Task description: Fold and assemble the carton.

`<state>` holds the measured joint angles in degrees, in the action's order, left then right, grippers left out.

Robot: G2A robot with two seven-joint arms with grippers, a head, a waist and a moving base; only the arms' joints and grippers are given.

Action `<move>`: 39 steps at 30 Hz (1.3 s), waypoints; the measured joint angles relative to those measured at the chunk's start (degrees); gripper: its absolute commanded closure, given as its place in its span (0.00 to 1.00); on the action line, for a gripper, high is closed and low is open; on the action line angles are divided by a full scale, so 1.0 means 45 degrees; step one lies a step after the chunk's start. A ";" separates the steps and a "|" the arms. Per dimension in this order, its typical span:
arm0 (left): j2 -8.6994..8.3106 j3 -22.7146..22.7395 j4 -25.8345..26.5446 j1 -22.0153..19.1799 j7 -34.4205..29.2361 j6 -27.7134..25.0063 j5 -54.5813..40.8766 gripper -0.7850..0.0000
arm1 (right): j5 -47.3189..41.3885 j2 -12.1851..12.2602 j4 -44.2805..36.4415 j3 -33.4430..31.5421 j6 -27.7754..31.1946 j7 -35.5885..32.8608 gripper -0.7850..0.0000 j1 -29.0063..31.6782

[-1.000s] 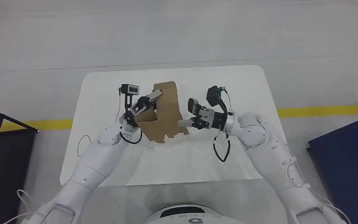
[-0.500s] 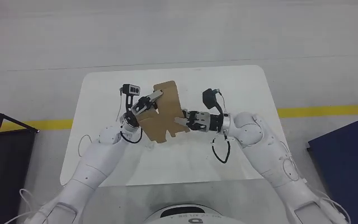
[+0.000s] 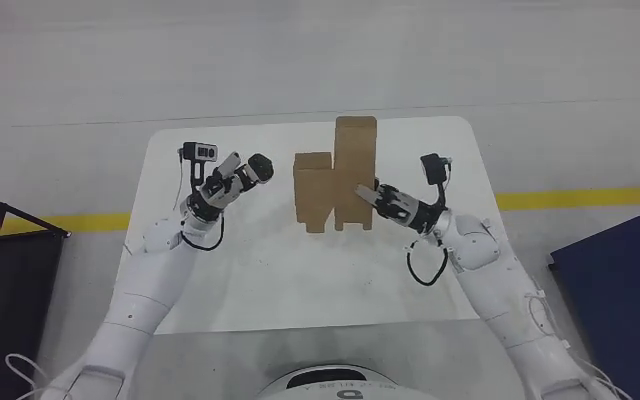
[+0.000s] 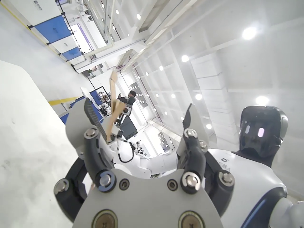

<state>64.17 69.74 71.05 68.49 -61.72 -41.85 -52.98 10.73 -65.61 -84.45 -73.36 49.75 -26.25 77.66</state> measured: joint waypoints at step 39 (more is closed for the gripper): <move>-0.0504 -0.0182 0.1180 0.0376 0.0944 -0.1112 0.4959 1.00 | 0.2266 0.0423 -0.3315 -0.0368 -0.0602 0.0286 1.00 0.1903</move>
<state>61.90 68.92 76.36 70.18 -57.47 -46.85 -30.66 20.93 -63.71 -99.36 -75.02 47.04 -24.97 86.23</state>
